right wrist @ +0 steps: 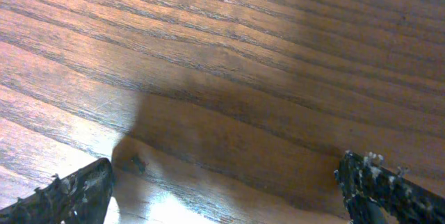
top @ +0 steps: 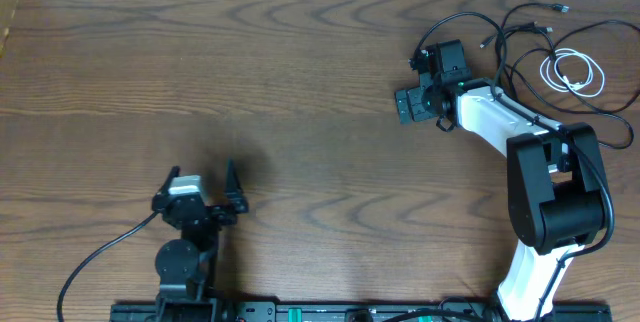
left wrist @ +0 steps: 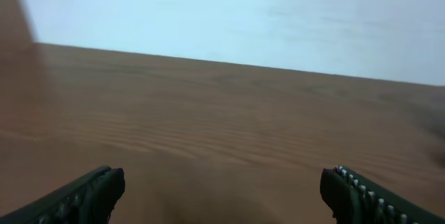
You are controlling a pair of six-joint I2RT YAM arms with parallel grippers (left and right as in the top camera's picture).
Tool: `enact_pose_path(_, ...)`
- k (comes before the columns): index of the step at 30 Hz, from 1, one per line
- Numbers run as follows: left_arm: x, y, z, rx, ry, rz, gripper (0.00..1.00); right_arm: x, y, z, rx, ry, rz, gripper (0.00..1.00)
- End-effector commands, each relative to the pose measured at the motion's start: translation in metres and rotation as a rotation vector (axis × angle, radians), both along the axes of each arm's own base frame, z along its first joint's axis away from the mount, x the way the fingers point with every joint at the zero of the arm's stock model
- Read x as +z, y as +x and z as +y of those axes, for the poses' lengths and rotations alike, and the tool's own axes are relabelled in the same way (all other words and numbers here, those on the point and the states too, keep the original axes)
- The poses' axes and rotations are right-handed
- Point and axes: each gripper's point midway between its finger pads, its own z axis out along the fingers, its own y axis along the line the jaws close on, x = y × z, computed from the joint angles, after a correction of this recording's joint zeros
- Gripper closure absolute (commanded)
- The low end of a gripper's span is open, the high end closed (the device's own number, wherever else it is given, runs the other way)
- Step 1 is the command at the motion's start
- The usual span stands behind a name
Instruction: Untangle cables
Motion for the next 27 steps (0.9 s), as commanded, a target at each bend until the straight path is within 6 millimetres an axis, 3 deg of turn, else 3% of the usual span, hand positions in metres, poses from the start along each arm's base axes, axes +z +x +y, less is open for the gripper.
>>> enact_pose_path(1,-0.0176,-0.0009,-0.0063,-0.021,0.035,0.047,0.04,-0.0147,-0.0086,-0.0014,-0.007,-0.011,0.043,0.01)
enact_pose_path(27,-0.0177,-0.0009,-0.0072,-0.025,0.033,0.048,0.04,-0.0156,-0.0105,-0.0019,0.0,-0.016,0.051,0.01)
